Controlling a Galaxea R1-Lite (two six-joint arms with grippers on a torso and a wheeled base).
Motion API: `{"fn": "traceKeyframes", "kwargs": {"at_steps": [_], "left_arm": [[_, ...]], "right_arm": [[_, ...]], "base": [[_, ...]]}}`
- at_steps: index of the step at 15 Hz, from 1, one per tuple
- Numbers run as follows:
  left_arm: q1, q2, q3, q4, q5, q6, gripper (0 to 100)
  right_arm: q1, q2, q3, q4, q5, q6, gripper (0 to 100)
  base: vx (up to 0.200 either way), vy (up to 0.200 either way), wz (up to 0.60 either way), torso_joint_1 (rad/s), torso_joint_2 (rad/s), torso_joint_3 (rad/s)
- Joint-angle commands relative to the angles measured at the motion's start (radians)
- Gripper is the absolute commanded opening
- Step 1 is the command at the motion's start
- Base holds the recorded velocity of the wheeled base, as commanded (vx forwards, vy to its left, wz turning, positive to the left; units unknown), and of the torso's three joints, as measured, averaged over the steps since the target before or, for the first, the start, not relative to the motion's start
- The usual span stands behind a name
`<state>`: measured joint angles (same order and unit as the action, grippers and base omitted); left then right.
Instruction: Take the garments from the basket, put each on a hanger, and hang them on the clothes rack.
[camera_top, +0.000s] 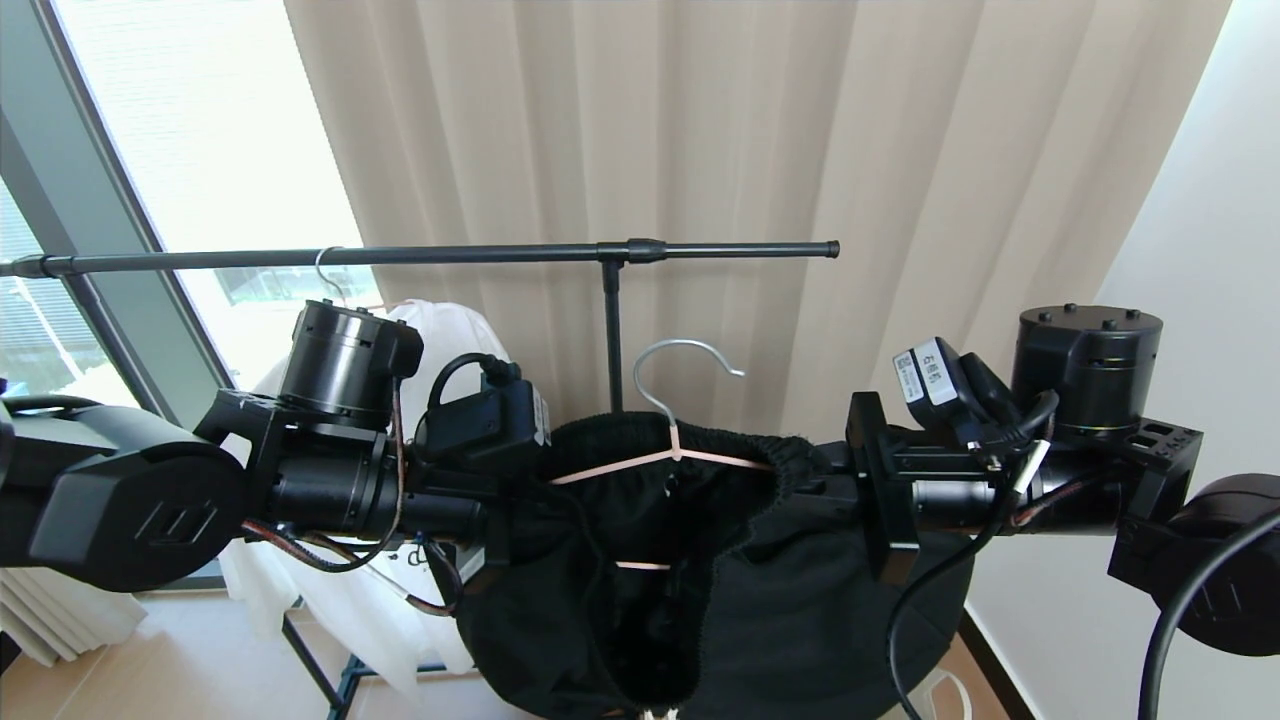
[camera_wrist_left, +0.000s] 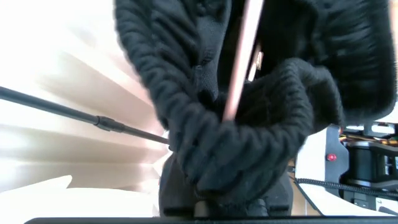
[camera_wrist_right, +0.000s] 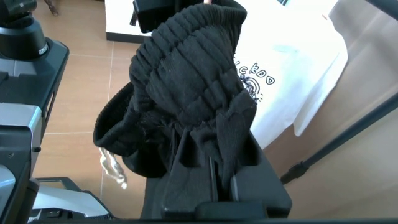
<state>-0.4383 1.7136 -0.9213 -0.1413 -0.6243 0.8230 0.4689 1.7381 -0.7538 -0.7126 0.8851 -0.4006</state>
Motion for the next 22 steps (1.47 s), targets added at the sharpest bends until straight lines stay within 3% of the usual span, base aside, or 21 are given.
{"fn": "traceKeyframes", "kwargs": {"at_steps": [1, 4, 5, 19, 22], "left_arm": [[0.004, -0.012, 0.001, -0.001, -0.002, -0.001, 0], [0.016, -0.022, 0.001, -0.001, -0.002, -0.001, 0], [0.021, -0.025, 0.001, -0.001, -0.002, -0.001, 0], [0.145, -0.134, 0.078, -0.003, -0.002, -0.005, 0], [0.167, -0.167, 0.094, -0.003, -0.003, -0.028, 0]], "right_arm": [[0.0, 0.012, -0.01, 0.007, -0.011, 0.005, 0], [-0.001, 0.012, -0.012, 0.004, -0.021, 0.04, 0], [-0.003, 0.012, -0.012, 0.002, -0.021, 0.04, 100], [-0.056, 0.009, -0.029, -0.005, -0.023, 0.031, 100], [-0.067, 0.011, -0.027, -0.005, -0.025, -0.01, 100]], "base": [[0.0, 0.0, 0.0, 0.0, 0.0, 0.0], [0.0, 0.0, 0.0, 0.0, 0.0, 0.0], [0.0, 0.0, 0.0, 0.0, 0.0, 0.0], [0.0, 0.0, 0.0, 0.0, 0.0, 0.0], [0.0, 0.0, 0.0, 0.0, 0.0, 0.0]]}}
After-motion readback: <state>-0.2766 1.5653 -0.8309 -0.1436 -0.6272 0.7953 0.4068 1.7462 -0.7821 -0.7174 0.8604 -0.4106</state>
